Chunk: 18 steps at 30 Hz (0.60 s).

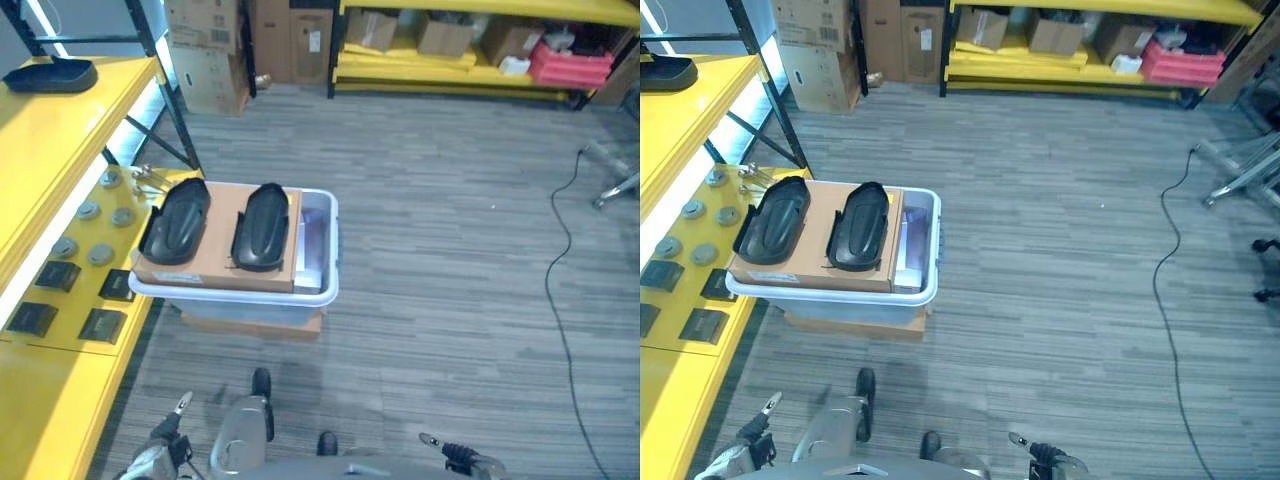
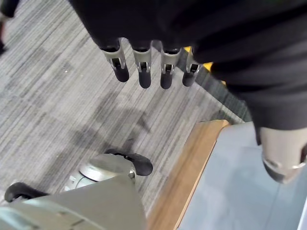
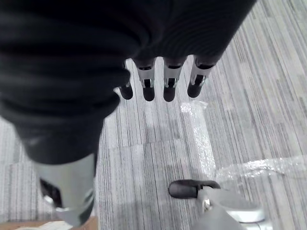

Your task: Move parts from the plastic box to the shelf.

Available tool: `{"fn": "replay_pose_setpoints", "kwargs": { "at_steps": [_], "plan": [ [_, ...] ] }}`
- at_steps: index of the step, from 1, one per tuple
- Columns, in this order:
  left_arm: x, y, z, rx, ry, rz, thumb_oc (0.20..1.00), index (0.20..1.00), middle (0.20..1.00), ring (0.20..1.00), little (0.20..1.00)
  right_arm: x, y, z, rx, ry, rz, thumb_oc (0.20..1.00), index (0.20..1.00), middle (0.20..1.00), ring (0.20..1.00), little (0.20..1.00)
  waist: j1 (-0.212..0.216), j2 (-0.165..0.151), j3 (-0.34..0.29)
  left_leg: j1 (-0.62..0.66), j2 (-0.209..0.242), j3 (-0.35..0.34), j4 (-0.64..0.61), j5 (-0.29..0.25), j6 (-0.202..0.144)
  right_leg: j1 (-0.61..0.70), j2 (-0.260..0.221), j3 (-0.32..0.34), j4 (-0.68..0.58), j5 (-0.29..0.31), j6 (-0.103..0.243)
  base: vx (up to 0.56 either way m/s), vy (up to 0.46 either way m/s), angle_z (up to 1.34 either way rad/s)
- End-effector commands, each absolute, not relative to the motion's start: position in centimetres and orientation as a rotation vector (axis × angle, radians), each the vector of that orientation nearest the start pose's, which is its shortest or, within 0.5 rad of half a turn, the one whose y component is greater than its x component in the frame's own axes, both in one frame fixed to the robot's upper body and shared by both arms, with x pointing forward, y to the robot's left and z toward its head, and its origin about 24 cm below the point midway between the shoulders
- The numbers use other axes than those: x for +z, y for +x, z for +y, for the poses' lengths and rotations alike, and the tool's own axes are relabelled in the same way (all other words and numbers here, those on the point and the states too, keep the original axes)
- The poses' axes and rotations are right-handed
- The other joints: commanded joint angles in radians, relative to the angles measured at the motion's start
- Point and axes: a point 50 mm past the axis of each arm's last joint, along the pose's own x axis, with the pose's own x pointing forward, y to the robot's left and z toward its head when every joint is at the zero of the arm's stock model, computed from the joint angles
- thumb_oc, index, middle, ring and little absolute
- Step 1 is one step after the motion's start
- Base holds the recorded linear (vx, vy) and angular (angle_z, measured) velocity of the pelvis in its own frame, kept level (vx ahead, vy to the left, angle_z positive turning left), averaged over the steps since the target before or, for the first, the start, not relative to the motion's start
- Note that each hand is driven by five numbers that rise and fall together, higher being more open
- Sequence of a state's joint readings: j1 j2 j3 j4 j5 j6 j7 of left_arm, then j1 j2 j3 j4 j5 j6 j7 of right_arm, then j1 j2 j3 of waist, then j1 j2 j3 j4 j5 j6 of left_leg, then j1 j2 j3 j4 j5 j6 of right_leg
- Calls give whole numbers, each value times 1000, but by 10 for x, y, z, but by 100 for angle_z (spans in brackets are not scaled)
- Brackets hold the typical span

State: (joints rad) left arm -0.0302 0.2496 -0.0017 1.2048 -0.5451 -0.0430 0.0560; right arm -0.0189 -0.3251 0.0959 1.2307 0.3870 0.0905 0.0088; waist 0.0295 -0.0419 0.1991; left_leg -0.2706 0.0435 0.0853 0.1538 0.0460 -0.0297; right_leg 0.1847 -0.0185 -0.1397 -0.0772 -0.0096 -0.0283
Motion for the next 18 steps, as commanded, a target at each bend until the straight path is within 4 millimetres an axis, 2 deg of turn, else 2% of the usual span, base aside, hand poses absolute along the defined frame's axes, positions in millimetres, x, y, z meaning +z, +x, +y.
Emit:
{"fn": "replay_pose_setpoints", "kwargs": {
  "at_steps": [1, 7, 9, 10, 11, 12, 13, 14, 17, 18],
  "plan": [
    [-152, 105, 256, 508, -166, 1078, 1000, 1000, 1000, 1000, 1000, -149, 83, -281, -410, 30, 1219, 1000, 1000, 1000, 1000, 1000, 28, 2, -29, 152, -9, -46, -12, -35, -8, -163, -58, -42, 77, 37, 116, 51, 168, -53],
    [-153, 98, 259, 506, -121, 1098, 1000, 1000, 1000, 1000, 1000, -153, 78, -271, -410, 48, 1206, 1000, 1000, 1000, 1000, 1000, 29, 24, -36, 217, -40, -55, -49, -72, 8, -177, -83, -24, 75, 57, 142, 51, 136, -10],
    [-153, 96, 258, 493, -112, 1103, 1000, 1000, 1000, 1000, 1000, -152, 81, -272, -456, 66, 1162, 1000, 1000, 1000, 1000, 1000, 33, 22, -38, 230, -39, -48, -57, -78, 13, -174, -88, -22, 69, 64, 149, 57, 26, -6],
    [-154, 94, 258, 486, -106, 1106, 1000, 1000, 1000, 1000, 1000, -148, 89, -278, -545, 102, 1078, 1000, 1000, 1000, 1000, 1000, 36, 19, -39, 245, -37, -40, -65, -82, 17, -169, -91, -20, 64, 71, 155, 118, -32, 3],
    [-155, 90, 255, 462, -83, 1109, 1000, 1000, 1000, 1000, 1000, -131, 113, -295, -688, 109, 882, 1000, 1000, 1000, 1000, 1000, 40, 12, -43, 256, -33, -33, -74, -87, 22, -167, -92, -18, 61, 76, 159, 116, -54, 10],
    [-155, 89, 255, 455, -76, 1107, 1000, 1000, 1000, 1000, 1000, -113, 134, -306, -736, 71, 749, 1000, 1000, 1000, 1000, 1000, 39, 9, -45, 258, -31, -27, -81, -88, 24, -170, -92, -20, 62, 76, 161, 79, -57, -12],
    [-155, 89, 255, 455, -76, 1107, 1000, 1000, 1000, 1000, 1000, -111, 136, -307, -739, 68, 738, 1000, 1000, 1000, 1000, 1000, 40, 9, -45, 259, -31, -27, -82, -88, 24, -171, -92, -20, 63, 76, 161, 31, -19, -13],
    [-154, 86, 255, 448, -74, 1095, 1000, 1000, 1000, 1000, 1000, -78, 169, -319, -761, 13, 540, 1000, 1000, 1000, 1000, 1000, 35, 8, -44, 256, -31, -23, -89, -90, 28, -183, -93, -26, 69, 74, 162, 0, 0, 0],
    [-152, 87, 257, 436, -87, 1074, 1000, 1000, 1000, 1000, 1000, -32, 206, -331, -738, 14, 349, 1000, 1000, 1000, 1000, 1000, 44, 14, -40, 242, -31, -29, -104, -83, 33, -202, -95, -40, 73, 74, 167, -16, 16, 7],
    [-151, 87, 258, 427, -96, 1065, 1000, 1000, 1000, 1000, 1000, -10, 225, -333, -717, 40, 261, 1000, 1000, 1000, 1000, 1000, 61, 16, -37, 230, -36, -43, -108, -79, 35, -212, -95, -49, 75, 74, 169, -50, 71, 4]
  ]
}}
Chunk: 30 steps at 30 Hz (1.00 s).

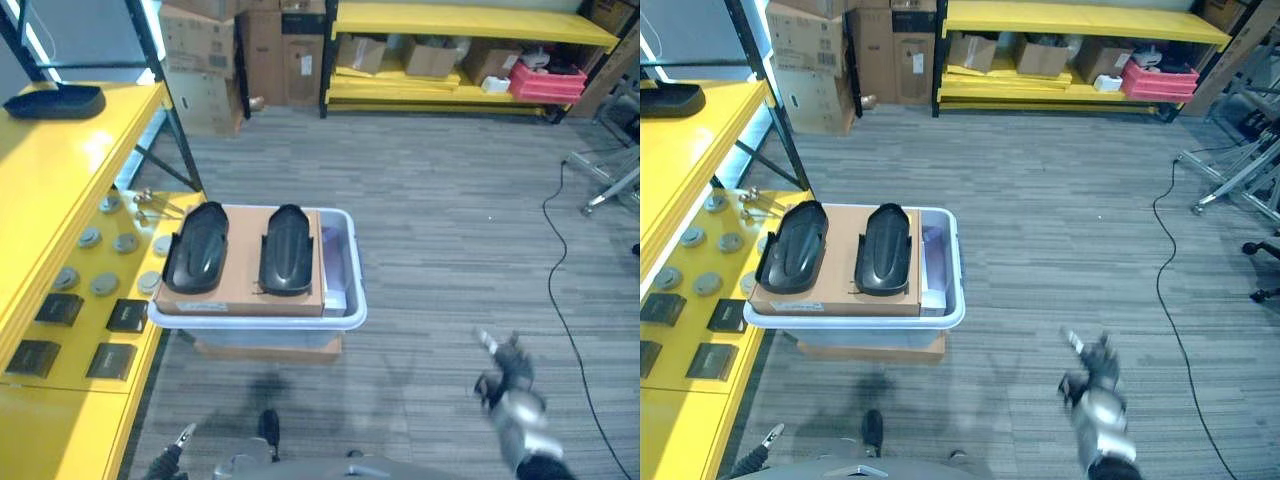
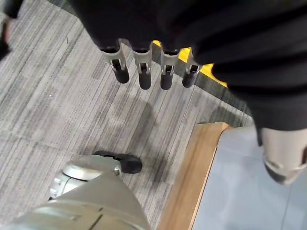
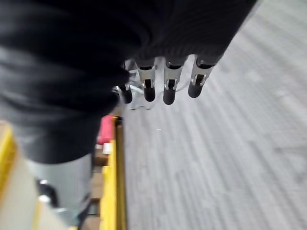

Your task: Move parts from the plastic box to the shelf.

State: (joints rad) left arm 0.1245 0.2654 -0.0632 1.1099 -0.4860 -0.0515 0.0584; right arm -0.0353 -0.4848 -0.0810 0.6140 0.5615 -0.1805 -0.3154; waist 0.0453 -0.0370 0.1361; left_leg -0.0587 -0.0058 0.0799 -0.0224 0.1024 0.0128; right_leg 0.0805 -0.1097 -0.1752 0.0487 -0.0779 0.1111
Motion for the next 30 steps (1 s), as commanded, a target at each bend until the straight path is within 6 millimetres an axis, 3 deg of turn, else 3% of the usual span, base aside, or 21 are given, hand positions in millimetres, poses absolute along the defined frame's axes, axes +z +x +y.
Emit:
{"fn": "replay_pose_setpoints", "kwargs": {
  "at_steps": [1, 4, 5, 6, 7, 9, 11, 17, 22, 27, 30],
  "plan": [
    [-151, 87, 258, 426, -100, 1062, 1000, 1000, 1000, 1000, 1000, 4, 237, -331, -705, 79, 216, 1000, 1000, 1000, 1000, 1000, 57, 13, 29, 2, 7, -51, 76, -137, -3, -123, -7, -14, -32, 135, 31, -75, 90, 9],
    [-151, 90, 258, 402, -95, 1061, 1000, 1000, 1000, 1000, 1000, 14, 250, -323, -691, 174, 185, 1000, 1000, 1000, 1000, 1000, 73, 21, 45, -37, -9, -67, 111, -140, 14, -147, -15, -18, 34, 108, 25, -70, 75, 2],
    [-151, 90, 258, 394, -87, 1064, 1000, 1000, 1000, 1000, 1000, 14, 252, -319, -682, 186, 186, 1000, 1000, 1000, 1000, 1000, 76, 28, 57, -47, -18, -75, 135, -144, 26, -167, -24, -19, 94, 105, 26, -38, 121, 4],
    [-151, 86, 258, 380, -77, 1071, 1000, 1000, 1000, 1000, 1000, 14, 253, -311, -677, 188, 181, 1000, 1000, 1000, 1000, 1000, 73, 40, 78, -51, -27, -93, 163, -154, 51, -229, -38, 8, 234, 127, 40, 9, 111, 8],
    [-151, 83, 257, 376, -72, 1072, 1000, 1000, 1000, 1000, 1000, 14, 254, -308, -671, 179, 180, 1000, 1000, 1000, 1000, 1000, 68, 49, 91, -48, -29, -101, 174, -157, 60, -264, -41, 30, 268, 138, 39, 63, -11, 11],
    [-148, 85, 264, 405, -82, 1048, 1000, 1000, 1000, 1000, 1000, 16, 260, -306, -634, 150, 177, 1000, 1000, 1000, 1000, 1000, 65, 42, 110, -61, -42, -111, 219, -192, 45, -268, -75, 39, 120, 181, 44, 90, -200, 20],
    [-144, 91, 274, 452, -100, 1017, 1000, 1000, 1000, 1000, 1000, 14, 261, -307, -606, 116, 202, 1000, 1000, 1000, 1000, 1000, 67, 25, 106, -67, -17, -107, 232, -202, 21, -204, -71, 40, 7, 187, 48, 169, -312, 37],
    [-146, 92, 266, 391, -54, 1022, 1000, 1000, 1000, 1000, 1000, 14, 257, -320, -612, 108, 213, 1000, 1000, 1000, 1000, 1000, 86, 9, 112, -86, 54, -106, 238, -173, -31, -152, -42, -22, -21, 156, 27, 100, -152, 37],
    [-147, 94, 262, 333, -25, 1031, 1000, 1000, 1000, 1000, 1000, 45, 274, -333, -611, 40, 134, 1000, 1000, 1000, 1000, 1000, 95, 35, 129, -90, 64, -122, 206, -145, -49, -163, -50, -48, -7, 142, 21, 58, 51, 24],
    [-142, 115, 261, 290, -41, 986, 1000, 1000, 1000, 1000, 1000, 107, 325, -322, -561, -30, 18, 1000, 1000, 1000, 1000, 1000, 108, 67, 170, -160, 40, -141, 221, -134, -49, -243, -83, -54, 32, 146, 24, -105, 143, -6],
    [-141, 122, 257, 261, -52, 971, 1000, 1000, 1000, 1000, 1000, 128, 343, -317, -551, -32, 0, 1000, 1000, 1000, 1000, 1000, 121, 84, 188, -188, 24, -147, 226, -129, -47, -275, -99, -57, 48, 148, 25, -106, 140, 27]
  ]
}}
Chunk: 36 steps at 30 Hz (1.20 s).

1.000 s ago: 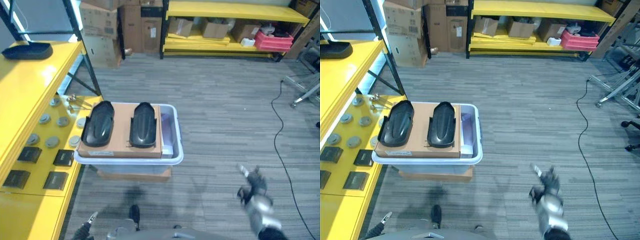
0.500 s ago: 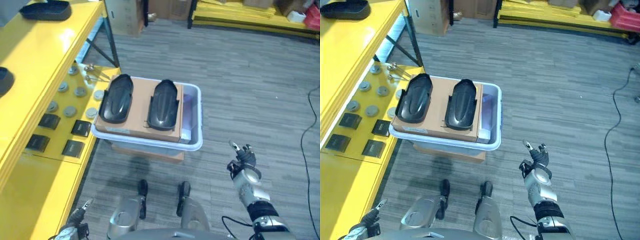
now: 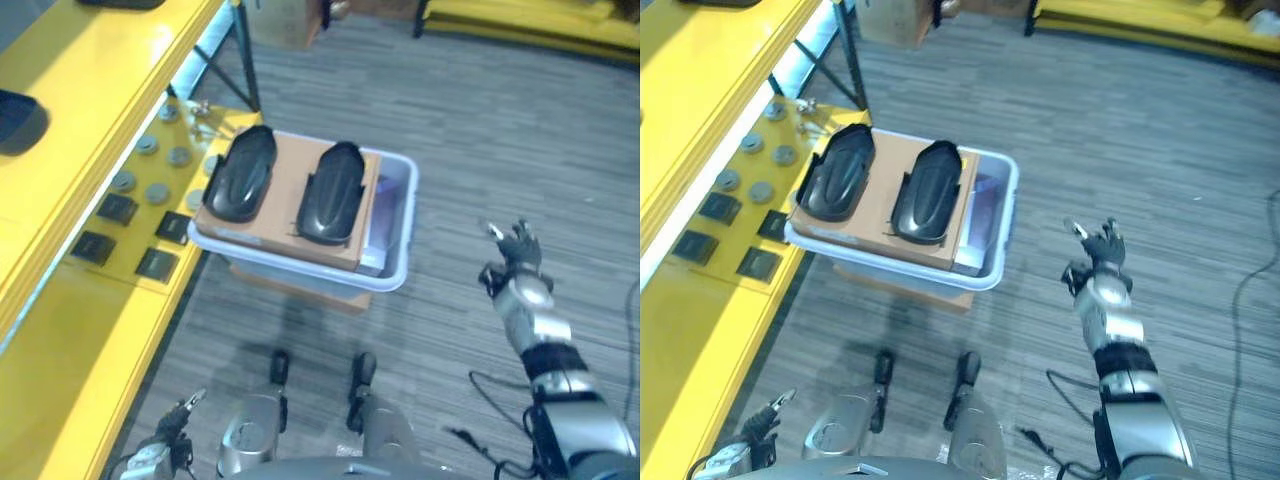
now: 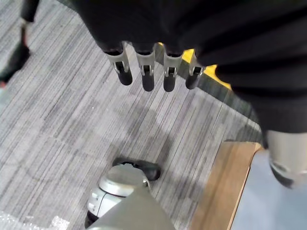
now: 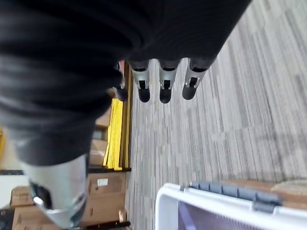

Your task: Move parts from the plastic box to the shelf.

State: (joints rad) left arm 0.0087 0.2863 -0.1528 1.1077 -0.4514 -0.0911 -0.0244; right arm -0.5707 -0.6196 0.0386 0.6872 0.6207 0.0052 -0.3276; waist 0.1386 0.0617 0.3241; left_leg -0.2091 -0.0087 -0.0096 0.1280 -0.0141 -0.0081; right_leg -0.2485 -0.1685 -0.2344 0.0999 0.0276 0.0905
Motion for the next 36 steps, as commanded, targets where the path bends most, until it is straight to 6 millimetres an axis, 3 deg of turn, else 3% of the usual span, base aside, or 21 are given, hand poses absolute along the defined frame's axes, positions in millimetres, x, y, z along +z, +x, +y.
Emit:
{"fn": "replay_pose_setpoints", "kwargs": {
  "at_steps": [1, 8, 18, 22, 23, 25, 29, 36],
  "plan": [
    [-141, 123, 256, 252, -53, 972, 1000, 1000, 1000, 1000, 1000, 131, 346, -315, -548, -30, 3, 1000, 1000, 1000, 1000, 1000, 31, -11, 6, -43, 24, -58, 77, -12, -25, 48, -45, 1, 0, 43, 46, -73, 117, 7],
    [-144, 121, 247, 213, -45, 979, 1000, 1000, 1000, 1000, 1000, 132, 358, -307, -542, -53, 54, 1000, 1000, 1000, 1000, 1000, 52, 1, 36, -62, 13, -59, 66, 0, -22, 26, -65, -12, 7, 50, 48, -49, 70, 18],
    [-145, 119, 241, 194, -45, 965, 1000, 1000, 1000, 1000, 1000, 117, 358, -301, -506, -73, 103, 1000, 1000, 1000, 1000, 1000, 67, -4, 50, -45, 18, -53, 52, 5, -24, 56, -71, -29, -13, 55, 52, -8, 30, 4],
    [-145, 120, 239, 194, -47, 961, 1000, 1000, 1000, 1000, 1000, 122, 360, -300, -528, -25, 46, 1000, 1000, 1000, 1000, 1000, 75, -4, 48, -34, 19, -55, 42, 7, -24, 73, -74, -37, -22, 57, 57, 17, 22, 3],
    [-146, 117, 241, 200, -47, 967, 1000, 1000, 1000, 1000, 1000, 134, 361, -299, -562, 1, -22, 1000, 1000, 1000, 1000, 1000, 82, -4, 41, -21, 20, -58, 28, 7, -24, 90, -74, -43, -35, 56, 61, 30, 33, 1],
    [-146, 113, 241, 205, -46, 973, 1000, 1000, 1000, 1000, 1000, 140, 361, -298, -579, 29, -59, 1000, 1000, 1000, 1000, 1000, 84, -6, 36, -12, 21, -59, 19, 7, -25, 100, -72, -44, -42, 56, 64, 21, 20, 0],
    [-147, 109, 245, 223, -49, 990, 1000, 1000, 1000, 1000, 1000, 143, 360, -294, -565, 23, -58, 1000, 1000, 1000, 1000, 1000, 85, -11, 26, 7, 22, -58, 9, 5, -25, 121, -69, -41, -55, 56, 69, 42, 28, 2],
    [-148, 103, 246, 211, -29, 1005, 1000, 1000, 1000, 1000, 1000, 120, 359, -291, -546, -2, 59, 1000, 1000, 1000, 1000, 1000, 109, -22, 19, 28, 23, -65, 10, 2, -25, 162, -71, -55, -70, 57, 73, 52, 6, 5]
  ]
}}
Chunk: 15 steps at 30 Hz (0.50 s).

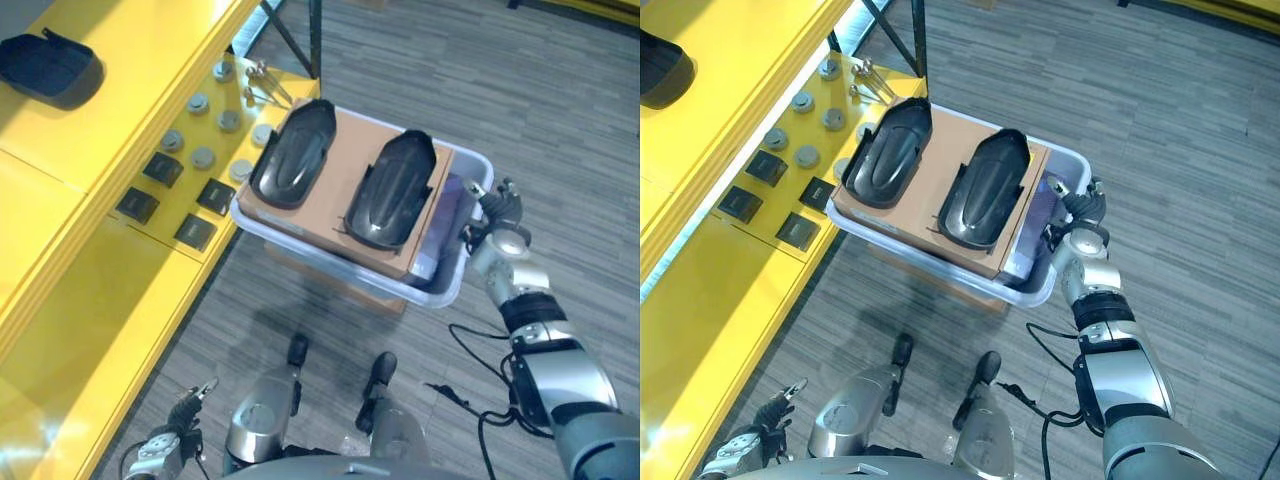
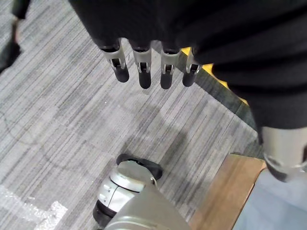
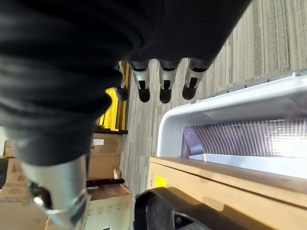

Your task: Move parts from the plastic box to the shelf.

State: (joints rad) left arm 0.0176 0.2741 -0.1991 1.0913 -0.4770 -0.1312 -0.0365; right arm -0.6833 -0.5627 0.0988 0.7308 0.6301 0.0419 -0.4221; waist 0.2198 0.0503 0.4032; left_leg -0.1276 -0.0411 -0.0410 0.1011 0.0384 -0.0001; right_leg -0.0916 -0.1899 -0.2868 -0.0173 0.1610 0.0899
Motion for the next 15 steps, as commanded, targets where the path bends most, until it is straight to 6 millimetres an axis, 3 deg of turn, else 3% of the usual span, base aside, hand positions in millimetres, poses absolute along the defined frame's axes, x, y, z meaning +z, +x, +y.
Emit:
{"fn": "replay_pose_setpoints", "kwargs": {
  "at_steps": [1, 9, 15],
  "plan": [
    [-148, 104, 246, 209, -25, 1006, 1000, 1000, 1000, 1000, 1000, 118, 359, -291, -544, -2, 73, 1000, 1000, 1000, 1000, 1000, 32, -11, -60, -55, 55, -36, 39, -51, -34, 7, -51, -5, 47, -77, 74, 27, -8, 10],
    [-145, 110, 252, 210, -13, 988, 1000, 1000, 1000, 1000, 1000, 106, 364, -286, -535, -12, 144, 1000, 1000, 1000, 1000, 1000, 63, -16, -39, -87, 47, -60, 60, -52, -34, 6, -58, -23, 45, -75, 76, -10, 10, 8],
    [-142, 116, 256, 221, -14, 964, 1000, 1000, 1000, 1000, 1000, 113, 371, -281, -512, -13, 130, 1000, 1000, 1000, 1000, 1000, 78, -17, -20, -119, 36, -74, 75, -50, -32, -9, -65, -29, 47, -69, 81, -36, 29, 6]
  ]
}}
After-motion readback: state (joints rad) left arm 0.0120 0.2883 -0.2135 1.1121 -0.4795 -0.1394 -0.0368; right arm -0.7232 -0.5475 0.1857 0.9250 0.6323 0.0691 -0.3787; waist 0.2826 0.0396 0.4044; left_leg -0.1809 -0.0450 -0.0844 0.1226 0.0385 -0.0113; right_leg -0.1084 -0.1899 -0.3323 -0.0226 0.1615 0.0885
